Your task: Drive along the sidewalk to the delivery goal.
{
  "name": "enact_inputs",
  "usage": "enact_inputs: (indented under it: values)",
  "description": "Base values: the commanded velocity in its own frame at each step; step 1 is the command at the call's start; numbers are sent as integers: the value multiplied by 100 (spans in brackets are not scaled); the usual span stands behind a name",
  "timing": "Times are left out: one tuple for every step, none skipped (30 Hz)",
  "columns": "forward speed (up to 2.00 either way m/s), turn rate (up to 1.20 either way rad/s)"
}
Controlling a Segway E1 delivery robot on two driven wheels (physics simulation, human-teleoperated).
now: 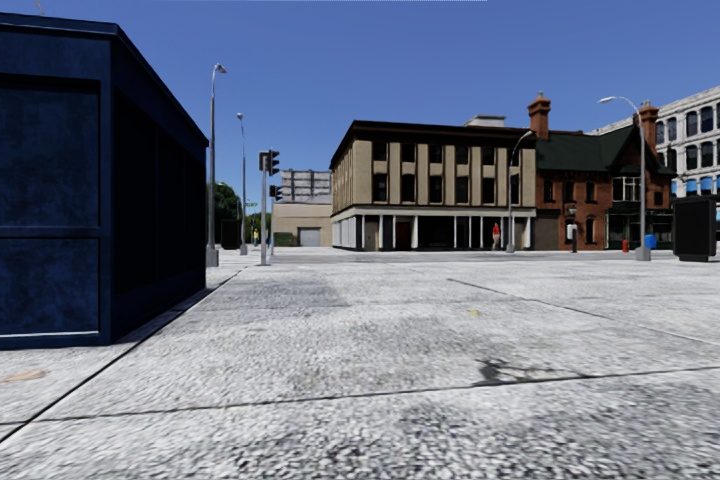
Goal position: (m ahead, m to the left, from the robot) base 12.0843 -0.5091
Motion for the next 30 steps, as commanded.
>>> enact_inputs:
  values:
    - [200, 0]
    - [200, 0]
    - [200, 0]
    - [200, 0]
    - [200, 0]
    - [200, 0]
    - [200, 0]
    - [200, 0]
    - [200, 0]
    - [200, 0]
    - [200, 0]
    - [200, 0]
    - [200, 0]
    - [200, 0]
    - [200, 0]
    - [200, 0]
    - [200, 0]
    - [200, 0]
    - [200, 0]
    - [200, 0]
    - [200, 0]
    - [200, 0]
    - [200, 0]
    - [200, 0]
    - [200, 0]
    - [200, 0]
    - [200, 0]
    - [200, 0]
    - [200, 0]
    - [200, 0]
